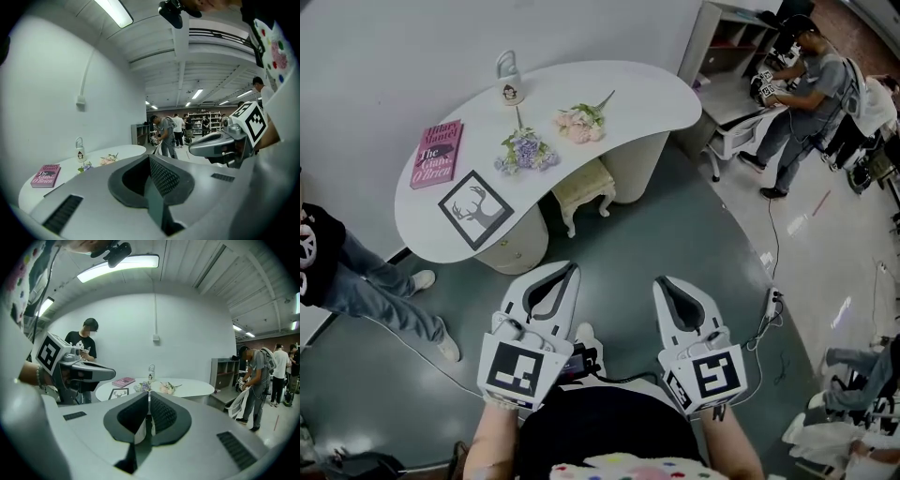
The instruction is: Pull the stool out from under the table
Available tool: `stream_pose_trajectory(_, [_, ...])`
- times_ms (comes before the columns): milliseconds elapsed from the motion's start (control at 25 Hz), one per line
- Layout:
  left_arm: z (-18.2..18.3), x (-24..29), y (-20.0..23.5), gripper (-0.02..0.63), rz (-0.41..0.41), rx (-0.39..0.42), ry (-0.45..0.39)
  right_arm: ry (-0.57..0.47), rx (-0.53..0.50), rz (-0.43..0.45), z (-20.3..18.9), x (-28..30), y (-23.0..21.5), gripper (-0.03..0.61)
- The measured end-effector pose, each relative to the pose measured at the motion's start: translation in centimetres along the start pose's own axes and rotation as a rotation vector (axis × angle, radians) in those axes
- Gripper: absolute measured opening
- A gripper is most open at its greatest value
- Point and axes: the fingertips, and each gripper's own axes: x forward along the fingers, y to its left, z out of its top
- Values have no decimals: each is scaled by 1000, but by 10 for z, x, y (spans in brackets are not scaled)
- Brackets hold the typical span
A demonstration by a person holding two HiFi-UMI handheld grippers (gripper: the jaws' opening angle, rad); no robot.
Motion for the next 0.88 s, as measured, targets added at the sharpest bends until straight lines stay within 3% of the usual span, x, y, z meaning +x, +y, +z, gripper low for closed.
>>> stream_pose_trajectory(480, [-1, 38, 54, 15, -46, 9, -3, -1, 4, -47, 10, 61, -9, 40])
stream_pose_trajectory(880, [-5, 56, 58, 15, -93, -9, 15, 16, 31, -115, 2, 65, -24, 40])
